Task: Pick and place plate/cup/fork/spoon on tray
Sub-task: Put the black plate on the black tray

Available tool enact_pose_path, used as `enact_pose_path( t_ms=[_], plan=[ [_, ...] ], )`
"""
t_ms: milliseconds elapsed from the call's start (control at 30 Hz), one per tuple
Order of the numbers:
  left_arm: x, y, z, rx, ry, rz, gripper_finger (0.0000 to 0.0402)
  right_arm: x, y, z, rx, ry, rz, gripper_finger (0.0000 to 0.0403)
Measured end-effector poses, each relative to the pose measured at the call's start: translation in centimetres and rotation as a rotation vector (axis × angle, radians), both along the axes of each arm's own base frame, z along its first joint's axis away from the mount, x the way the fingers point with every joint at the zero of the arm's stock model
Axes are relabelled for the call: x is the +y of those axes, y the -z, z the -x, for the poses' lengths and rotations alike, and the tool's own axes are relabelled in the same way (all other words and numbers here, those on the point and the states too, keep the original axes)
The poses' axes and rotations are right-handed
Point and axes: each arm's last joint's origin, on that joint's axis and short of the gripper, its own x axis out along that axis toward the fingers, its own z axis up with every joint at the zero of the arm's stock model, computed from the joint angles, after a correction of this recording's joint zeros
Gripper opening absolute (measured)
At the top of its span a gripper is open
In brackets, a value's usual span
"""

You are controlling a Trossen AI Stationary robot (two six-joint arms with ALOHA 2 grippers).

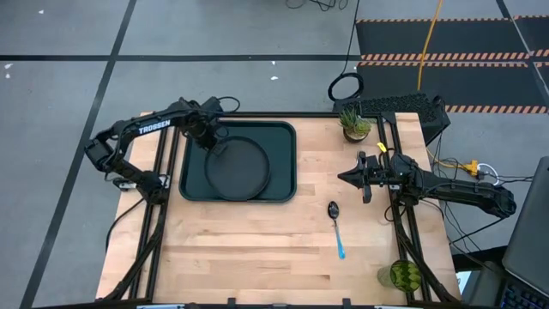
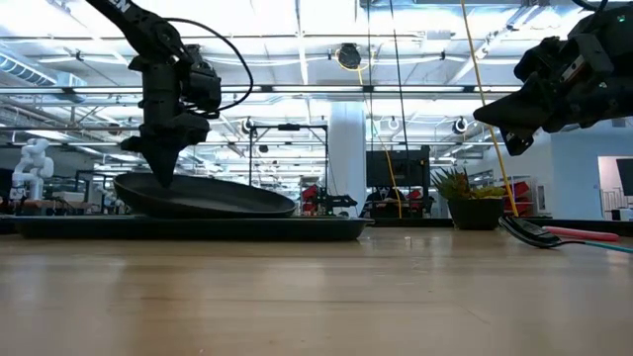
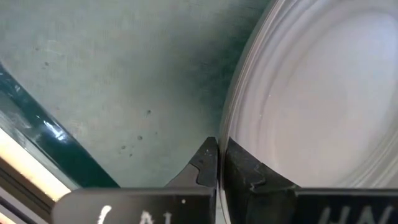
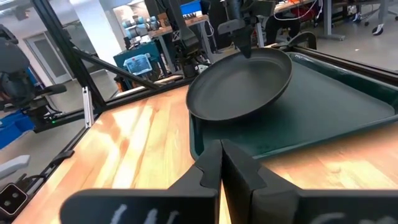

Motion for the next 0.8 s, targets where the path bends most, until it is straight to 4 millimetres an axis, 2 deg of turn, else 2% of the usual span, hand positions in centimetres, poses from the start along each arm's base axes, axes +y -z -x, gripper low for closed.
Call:
enact_pose_path(
  t_ms=[533, 800],
  plan=[
    [1.8, 0.0, 1.9, 0.041, -0.059, -0.044, 0.0005, 0.0, -0.1, 0.0, -0.006, 0.000, 0.002, 0.0000],
    [2.0, 0.0, 2.1, 0.072, -0.070, -0.075, 0.0005, 0.0, -0.1, 0.0, -0.007, 0.000, 0.003, 0.0000]
  ],
)
